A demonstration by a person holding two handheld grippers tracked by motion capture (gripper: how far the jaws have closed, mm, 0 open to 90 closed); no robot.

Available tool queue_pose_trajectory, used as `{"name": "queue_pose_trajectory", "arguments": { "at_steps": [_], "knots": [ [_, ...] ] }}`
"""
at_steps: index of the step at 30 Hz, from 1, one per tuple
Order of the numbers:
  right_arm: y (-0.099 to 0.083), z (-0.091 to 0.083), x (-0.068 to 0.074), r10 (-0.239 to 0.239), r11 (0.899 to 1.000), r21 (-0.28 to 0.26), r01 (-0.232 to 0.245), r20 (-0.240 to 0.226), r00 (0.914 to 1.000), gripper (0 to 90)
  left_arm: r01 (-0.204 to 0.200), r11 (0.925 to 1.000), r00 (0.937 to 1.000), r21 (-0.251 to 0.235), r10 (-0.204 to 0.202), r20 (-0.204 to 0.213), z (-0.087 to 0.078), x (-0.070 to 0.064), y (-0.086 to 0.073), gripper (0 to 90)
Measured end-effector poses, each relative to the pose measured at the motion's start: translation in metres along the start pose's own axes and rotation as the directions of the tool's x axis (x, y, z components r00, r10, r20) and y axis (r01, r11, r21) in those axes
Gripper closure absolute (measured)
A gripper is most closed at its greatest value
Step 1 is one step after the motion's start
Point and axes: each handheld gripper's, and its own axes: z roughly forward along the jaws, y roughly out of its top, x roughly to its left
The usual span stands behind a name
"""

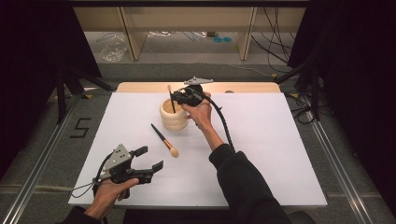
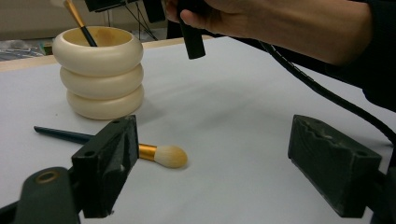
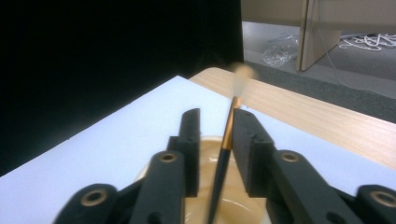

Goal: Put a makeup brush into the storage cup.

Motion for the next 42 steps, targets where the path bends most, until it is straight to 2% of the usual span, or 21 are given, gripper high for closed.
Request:
{"name": "queue_pose_trajectory", "arguments": {
  "at_steps": [2,3,4,8,10,15,20,22,26,31,32,40,42],
  "knots": [
    [0.001,-0.002,0.001,0.024,1.0,0.01,-0.024,0.006,0.9997,66.4,0.002,1.0,1.0,0.0,-0.002,0.001,0.0,0.0,0.0,16.2],
    [0.001,-0.003,-0.001,0.014,1.0,-0.002,-0.014,0.009,0.9999,62.6,0.0,1.0,1.0,0.0,0.0,0.0,0.0,0.0,0.0,16.2],
    [0.002,-0.004,0.0,0.04,0.999,0.009,-0.04,0.009,0.9991,59.0,0.001,1.0,1.0,0.0,-0.001,-0.001,0.0,0.0,0.0,16.2],
    [0.004,-0.01,0.0,0.03,1.0,0.004,-0.031,0.028,0.9991,49.5,0.0,1.0,1.0,0.001,0.0,-0.001,0.0,0.0,0.0,16.2],
    [0.005,-0.014,0.0,0.041,0.999,0.013,-0.041,0.033,0.9986,46.7,0.001,1.0,1.0,0.001,-0.001,0.001,0.0,0.0,0.0,16.2],
    [0.005,-0.028,0.0,0.019,1.0,0.02,-0.02,0.059,0.9981,39.0,0.003,1.0,1.0,0.002,-0.003,-0.003,0.0,0.0,0.0,16.2],
    [0.007,-0.045,0.0,-0.026,1.0,0.018,0.025,0.073,0.997,34.2,0.002,1.0,1.0,0.004,-0.002,-0.005,0.0,0.0,0.0,16.2],
    [0.006,-0.053,0.002,-0.011,1.0,0.015,0.01,0.071,0.9974,33.2,0.001,1.0,1.0,0.004,-0.001,-0.006,0.001,0.001,0.0,16.2],
    [0.003,-0.068,0.004,-0.031,1.0,0.0,0.031,0.084,0.996,30.4,0.008,1.0,0.9999,0.005,-0.008,-0.007,0.001,0.0,-0.001,16.2],
    [0.001,-0.088,0.006,-0.026,1.0,0.006,0.026,0.095,0.9951,27.4,0.008,1.0,1.0,0.001,-0.008,-0.004,0.002,0.001,-0.001,16.2],
    [0.0,-0.091,0.006,-0.043,0.999,0.003,0.043,0.102,0.9938,26.1,0.007,1.0,0.9999,0.007,-0.007,-0.009,0.001,0.001,-0.001,16.2],
    [-0.011,-0.119,0.011,-0.065,0.998,0.017,0.063,0.09,0.9938,24.7,0.001,1.0,1.0,0.007,-0.001,-0.009,0.002,0.001,-0.001,16.2],
    [-0.014,-0.126,0.011,-0.053,0.999,0.015,0.052,0.09,0.9945,24.7,0.002,1.0,0.9999,0.008,-0.002,-0.011,0.002,0.002,-0.001,16.2]
  ]
}}
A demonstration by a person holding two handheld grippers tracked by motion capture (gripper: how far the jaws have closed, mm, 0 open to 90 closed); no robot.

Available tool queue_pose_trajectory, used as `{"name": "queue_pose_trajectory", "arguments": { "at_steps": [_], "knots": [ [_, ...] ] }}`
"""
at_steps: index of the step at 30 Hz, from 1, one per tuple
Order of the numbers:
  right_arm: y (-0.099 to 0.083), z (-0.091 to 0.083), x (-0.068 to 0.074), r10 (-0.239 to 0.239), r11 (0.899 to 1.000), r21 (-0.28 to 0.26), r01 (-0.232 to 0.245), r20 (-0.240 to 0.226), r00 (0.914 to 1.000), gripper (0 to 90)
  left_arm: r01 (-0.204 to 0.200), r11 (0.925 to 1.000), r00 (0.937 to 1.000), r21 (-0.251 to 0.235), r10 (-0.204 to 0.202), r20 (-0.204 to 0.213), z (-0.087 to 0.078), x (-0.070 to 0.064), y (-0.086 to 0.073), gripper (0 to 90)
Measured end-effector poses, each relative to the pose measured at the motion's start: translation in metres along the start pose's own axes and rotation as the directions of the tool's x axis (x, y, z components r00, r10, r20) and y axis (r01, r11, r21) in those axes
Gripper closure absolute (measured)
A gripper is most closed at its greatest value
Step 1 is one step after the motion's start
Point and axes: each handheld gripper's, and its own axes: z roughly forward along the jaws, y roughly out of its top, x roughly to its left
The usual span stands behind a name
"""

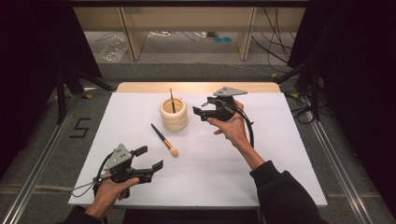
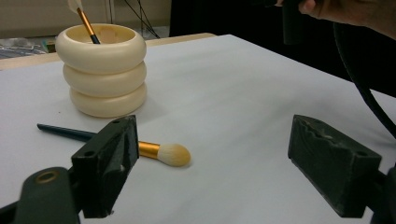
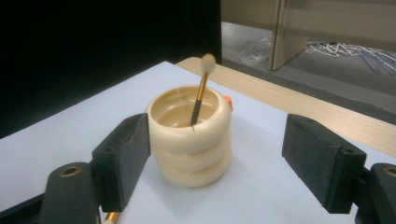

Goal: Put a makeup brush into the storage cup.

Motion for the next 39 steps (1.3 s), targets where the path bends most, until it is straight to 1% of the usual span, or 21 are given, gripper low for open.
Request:
{"name": "queue_pose_trajectory", "arguments": {
  "at_steps": [4,6,8,9,14,15,16,20,21,23,24,25,26,27,29,30,31,33,34,37,39],
  "knots": [
    [-0.007,-0.013,-0.002,-0.011,1.0,0.001,0.011,0.018,0.9998,23.5,-0.001,1.0,1.0,0.0,0.001,0.001,0.0,0.0,0.0,16.2],
    [-0.011,-0.019,-0.004,-0.005,1.0,0.004,0.005,0.014,0.9999,22.9,-0.002,1.0,1.0,-0.001,0.002,0.002,0.0,0.0,0.0,16.2],
    [-0.015,-0.024,-0.005,-0.002,1.0,0.004,0.001,0.032,0.9995,22.9,-0.005,1.0,1.0,-0.001,0.005,0.002,0.0,0.0,0.0,16.2],
    [-0.018,-0.027,-0.006,0.01,1.0,0.009,-0.011,0.032,0.9994,22.7,0.013,0.9999,0.9999,-0.004,-0.013,0.003,0.0,-0.001,0.0,16.2],
    [-0.029,-0.036,-0.008,0.025,1.0,0.015,-0.025,0.042,0.9988,22.8,0.013,0.9999,0.9999,-0.001,-0.013,-0.002,0.0,-0.001,0.0,16.2],
    [-0.031,-0.039,-0.007,0.037,0.999,0.015,-0.038,0.044,0.9983,22.7,0.015,0.9999,0.9999,-0.007,-0.014,0.005,0.0,-0.001,0.0,16.2],
    [-0.032,-0.04,-0.007,0.032,0.999,0.015,-0.032,0.047,0.9984,22.8,0.003,1.0,1.0,-0.005,-0.003,0.005,0.0,0.0,0.001,16.2],
    [-0.038,-0.051,-0.004,0.042,0.999,0.017,-0.043,0.041,0.9983,22.4,0.005,1.0,1.0,0.0,-0.005,-0.001,0.0,-0.001,0.001,16.2],
    [-0.039,-0.054,-0.004,0.032,0.999,0.016,-0.033,0.046,0.9984,22.0,0.005,1.0,1.0,0.0,-0.005,-0.001,0.0,-0.001,0.001,16.2],
    [-0.041,-0.058,-0.002,0.048,0.999,0.023,-0.049,0.039,0.998,22.1,0.007,1.0,1.0,0.001,-0.007,-0.002,0.0,-0.001,0.0,16.2],
    [-0.043,-0.062,-0.002,0.033,0.999,0.004,-0.033,0.054,0.998,22.4,0.006,1.0,1.0,0.001,-0.006,-0.001,0.0,-0.001,0.001,16.2],
    [-0.045,-0.064,0.0,0.041,0.999,0.001,-0.041,0.044,0.9982,22.4,0.006,1.0,1.0,0.001,-0.006,-0.001,0.0,-0.001,0.001,16.2],
    [-0.046,-0.067,0.001,0.036,0.999,0.019,-0.037,0.05,0.9981,22.4,0.0,1.0,1.0,0.001,0.0,-0.001,0.0,-0.001,0.001,16.2],
    [-0.047,-0.069,0.001,0.014,1.0,0.004,-0.014,0.06,0.9981,22.4,0.002,1.0,1.0,0.002,-0.002,-0.001,0.0,-0.001,0.001,16.2],
    [-0.05,-0.072,0.003,0.021,1.0,-0.008,-0.02,0.052,0.9984,23.1,-0.001,1.0,1.0,-0.001,0.001,-0.001,0.001,-0.001,0.001,16.2],
    [-0.051,-0.075,0.005,0.015,1.0,0.002,-0.016,0.06,0.9981,23.1,-0.006,1.0,1.0,0.002,0.006,0.002,0.001,0.0,0.001,16.2],
    [-0.053,-0.077,0.007,0.027,1.0,0.009,-0.027,0.055,0.9982,23.1,-0.002,1.0,1.0,0.002,0.002,0.001,0.001,-0.001,0.001,16.2],
    [-0.056,-0.082,0.008,0.019,1.0,0.011,-0.019,0.051,0.9985,23.3,-0.003,1.0,1.0,0.001,0.003,0.0,0.001,-0.001,0.001,16.2],
    [-0.058,-0.085,0.008,0.025,0.999,0.019,-0.026,0.049,0.9985,23.4,0.014,0.9999,0.9999,0.004,-0.014,-0.004,0.001,-0.001,0.001,16.2],
    [-0.066,-0.091,0.01,0.034,0.999,0.003,-0.034,0.048,0.9982,23.6,0.014,0.9999,0.9999,0.006,-0.014,-0.006,0.002,-0.001,0.001,16.2],
    [-0.069,-0.096,0.012,0.038,0.999,0.008,-0.039,0.054,0.9978,23.6,0.014,0.9999,0.9999,-0.001,-0.014,0.001,0.003,-0.001,0.001,16.2]
  ]
}}
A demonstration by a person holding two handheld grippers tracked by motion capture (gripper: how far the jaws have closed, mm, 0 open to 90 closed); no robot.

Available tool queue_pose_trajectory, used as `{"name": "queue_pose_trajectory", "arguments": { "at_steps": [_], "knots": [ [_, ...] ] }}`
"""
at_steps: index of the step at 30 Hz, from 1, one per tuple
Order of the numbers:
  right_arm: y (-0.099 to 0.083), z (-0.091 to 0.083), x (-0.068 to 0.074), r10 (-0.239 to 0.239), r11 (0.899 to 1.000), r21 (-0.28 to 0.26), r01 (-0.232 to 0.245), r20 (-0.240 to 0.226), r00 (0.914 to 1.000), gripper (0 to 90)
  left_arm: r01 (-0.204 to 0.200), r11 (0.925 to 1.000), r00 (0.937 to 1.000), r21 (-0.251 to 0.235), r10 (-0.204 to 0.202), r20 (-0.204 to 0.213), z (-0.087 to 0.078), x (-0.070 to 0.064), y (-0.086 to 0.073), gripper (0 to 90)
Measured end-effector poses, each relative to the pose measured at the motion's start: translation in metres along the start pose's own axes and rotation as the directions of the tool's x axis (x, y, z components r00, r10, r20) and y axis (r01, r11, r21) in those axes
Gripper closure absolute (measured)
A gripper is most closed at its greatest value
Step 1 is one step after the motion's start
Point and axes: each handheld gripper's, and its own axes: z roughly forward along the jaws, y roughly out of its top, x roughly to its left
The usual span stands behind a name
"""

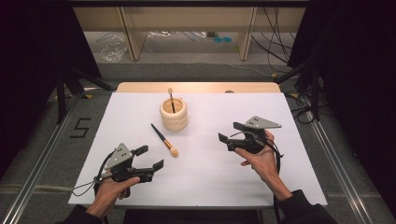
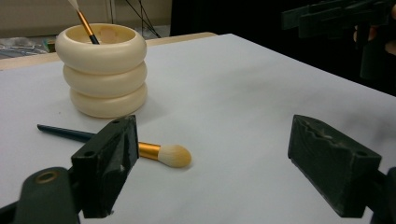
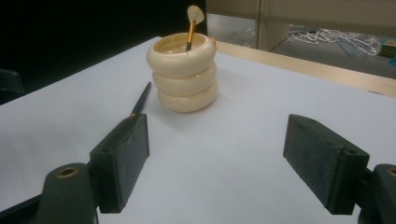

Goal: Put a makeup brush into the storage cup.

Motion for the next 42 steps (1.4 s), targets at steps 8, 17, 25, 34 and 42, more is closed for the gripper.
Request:
{"name": "queue_pose_trajectory", "arguments": {
  "at_steps": [8,17,25,34,42],
  "knots": [
    [-0.013,-0.016,0.005,0.016,1.0,0.001,-0.016,-0.008,0.9998,23.7,-0.016,0.9999,0.9999,0.005,0.016,-0.004,0.0,0.001,0.001,16.2],
    [-0.024,-0.027,0.014,0.018,1.0,0.012,-0.017,-0.017,0.9997,22.3,-0.003,1.0,1.0,0.004,0.003,-0.002,0.002,0.001,0.0,16.2],
    [-0.03,-0.032,0.021,0.004,1.0,0.009,-0.003,-0.026,0.9996,21.5,-0.01,0.9999,0.9999,0.011,0.01,-0.005,0.0,0.001,0.001,16.2],
    [-0.036,-0.04,0.027,-0.002,0.999,0.038,0.003,-0.022,0.9998,20.5,-0.008,0.9999,1.0,0.012,0.008,-0.005,0.001,0.001,0.0,16.2],
    [-0.039,-0.044,0.026,0.007,0.999,0.033,-0.006,-0.009,0.9999,20.3,-0.011,0.9999,0.9999,0.012,0.011,-0.003,0.0,0.001,0.0,16.2]
  ]
}}
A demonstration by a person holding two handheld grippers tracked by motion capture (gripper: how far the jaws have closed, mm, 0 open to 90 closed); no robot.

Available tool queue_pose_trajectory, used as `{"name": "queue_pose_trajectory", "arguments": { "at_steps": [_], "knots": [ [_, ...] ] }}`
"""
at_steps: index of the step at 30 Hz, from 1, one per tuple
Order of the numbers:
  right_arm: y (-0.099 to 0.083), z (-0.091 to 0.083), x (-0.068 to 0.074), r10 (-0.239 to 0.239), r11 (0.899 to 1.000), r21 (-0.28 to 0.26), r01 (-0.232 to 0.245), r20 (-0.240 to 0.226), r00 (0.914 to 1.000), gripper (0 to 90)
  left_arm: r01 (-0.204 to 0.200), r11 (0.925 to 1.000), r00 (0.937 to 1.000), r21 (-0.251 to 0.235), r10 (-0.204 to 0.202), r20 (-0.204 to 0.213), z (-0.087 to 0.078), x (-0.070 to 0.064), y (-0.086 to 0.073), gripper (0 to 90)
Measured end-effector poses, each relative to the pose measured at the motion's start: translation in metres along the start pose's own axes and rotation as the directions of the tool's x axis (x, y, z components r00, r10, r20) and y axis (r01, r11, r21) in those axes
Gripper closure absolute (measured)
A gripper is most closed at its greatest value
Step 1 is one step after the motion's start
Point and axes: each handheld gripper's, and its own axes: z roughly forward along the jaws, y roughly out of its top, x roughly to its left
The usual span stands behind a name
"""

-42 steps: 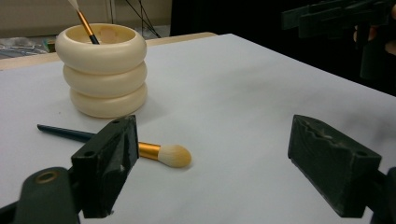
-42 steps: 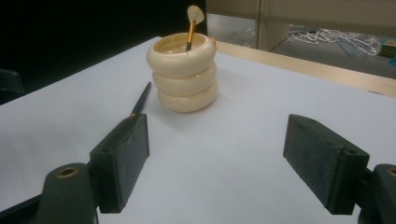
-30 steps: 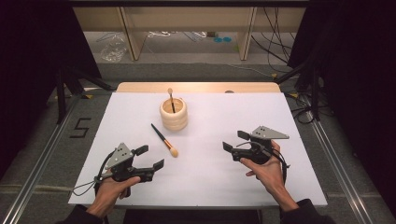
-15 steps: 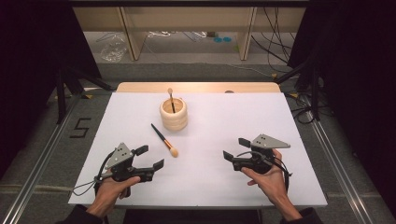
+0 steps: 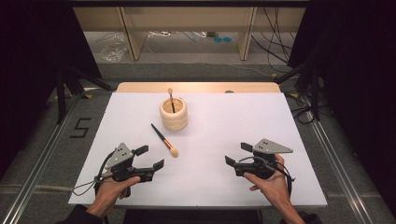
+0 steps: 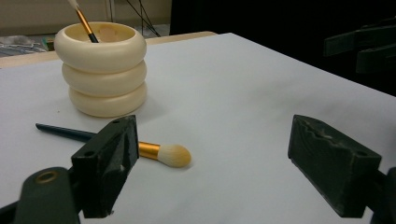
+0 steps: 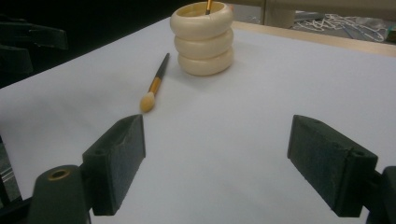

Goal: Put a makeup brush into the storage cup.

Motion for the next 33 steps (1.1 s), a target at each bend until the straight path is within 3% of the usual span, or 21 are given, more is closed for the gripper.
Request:
{"name": "queue_pose_trajectory", "arguments": {
  "at_steps": [11,14,24,27,33],
  "knots": [
    [-0.001,-0.002,-0.001,-0.008,1.0,0.005,0.008,-0.005,1.0,19.9,-0.004,1.0,1.0,0.002,0.004,0.002,0.001,0.002,0.001,16.0],
    [-0.001,-0.001,-0.001,-0.009,1.0,0.001,0.009,-0.007,0.9999,19.9,0.012,0.9999,0.9999,0.01,-0.012,0.005,0.002,0.003,0.002,16.0],
    [-0.003,-0.002,-0.003,-0.005,1.0,0.017,0.005,-0.008,1.0,20.2,-0.059,0.995,0.9973,0.081,0.055,0.049,0.013,0.015,0.011,16.2],
    [-0.003,0.0,-0.002,-0.013,1.0,0.021,0.014,-0.012,0.9998,20.5,-0.063,0.9942,0.9971,0.087,0.059,0.049,0.015,0.021,0.016,16.6],
    [-0.003,0.002,-0.002,-0.001,1.0,0.017,0.001,-0.016,0.9999,20.7,-0.116,0.9839,0.992,0.136,0.108,0.065,0.019,0.036,0.028,16.7]
  ]
}}
